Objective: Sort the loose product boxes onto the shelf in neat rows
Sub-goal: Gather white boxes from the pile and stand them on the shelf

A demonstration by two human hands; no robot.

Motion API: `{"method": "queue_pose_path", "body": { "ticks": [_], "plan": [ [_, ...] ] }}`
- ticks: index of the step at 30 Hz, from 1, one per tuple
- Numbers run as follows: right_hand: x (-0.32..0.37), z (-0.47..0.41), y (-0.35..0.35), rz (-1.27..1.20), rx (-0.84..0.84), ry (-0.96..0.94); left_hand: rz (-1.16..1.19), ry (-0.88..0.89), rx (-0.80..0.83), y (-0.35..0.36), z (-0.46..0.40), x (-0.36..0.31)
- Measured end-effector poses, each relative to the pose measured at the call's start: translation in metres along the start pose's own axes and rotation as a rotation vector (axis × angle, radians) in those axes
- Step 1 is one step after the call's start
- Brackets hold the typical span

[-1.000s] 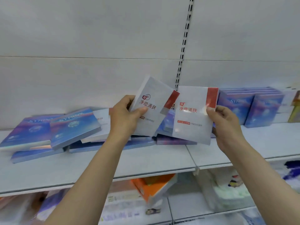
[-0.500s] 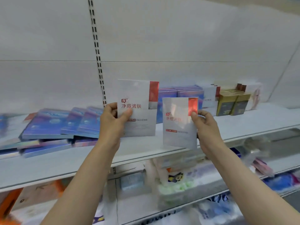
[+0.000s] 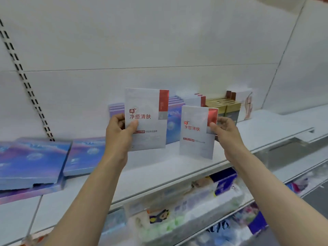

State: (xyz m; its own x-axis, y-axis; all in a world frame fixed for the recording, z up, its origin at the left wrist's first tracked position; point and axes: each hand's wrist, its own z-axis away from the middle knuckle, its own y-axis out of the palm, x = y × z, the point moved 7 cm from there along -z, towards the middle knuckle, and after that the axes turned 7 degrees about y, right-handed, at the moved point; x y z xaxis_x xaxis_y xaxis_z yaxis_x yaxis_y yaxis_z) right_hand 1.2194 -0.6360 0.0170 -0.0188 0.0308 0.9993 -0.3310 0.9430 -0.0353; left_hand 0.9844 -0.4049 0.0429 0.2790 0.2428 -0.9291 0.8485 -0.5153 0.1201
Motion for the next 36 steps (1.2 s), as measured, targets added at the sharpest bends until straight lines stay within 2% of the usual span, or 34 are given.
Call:
{"method": "queue_pose_path", "body": {
  "ticks": [10,15,21,27,31,33,36],
  "plan": [
    [-0.003,-0.115,-0.006,0.223,0.058,-0.045,-0.013,-0.031,0.005,0.071,-0.048,0.030],
    [0.008,-0.145,-0.007,0.628,-0.065,-0.334,0.000,0.003,-0.046,0.087,-0.052,0.042],
    [0.034,-0.167,0.012,1.037,0.008,-0.685,-0.012,-0.017,-0.145,0.108,-0.046,0.051],
    [0.043,-0.194,0.022,0.929,0.119,-0.827,-0.039,-0.030,-0.221,0.118,-0.040,0.058],
    [0.046,-0.197,0.027,0.960,0.143,-0.896,-0.026,-0.057,-0.239,0.130,-0.035,0.065],
    [0.059,-0.191,0.020,0.765,0.168,-0.845,-0.016,-0.070,-0.223,0.140,-0.032,0.067],
    [0.083,-0.175,0.020,0.357,0.463,-0.595,-0.018,-0.065,-0.164,0.162,-0.029,0.066]
  ]
}}
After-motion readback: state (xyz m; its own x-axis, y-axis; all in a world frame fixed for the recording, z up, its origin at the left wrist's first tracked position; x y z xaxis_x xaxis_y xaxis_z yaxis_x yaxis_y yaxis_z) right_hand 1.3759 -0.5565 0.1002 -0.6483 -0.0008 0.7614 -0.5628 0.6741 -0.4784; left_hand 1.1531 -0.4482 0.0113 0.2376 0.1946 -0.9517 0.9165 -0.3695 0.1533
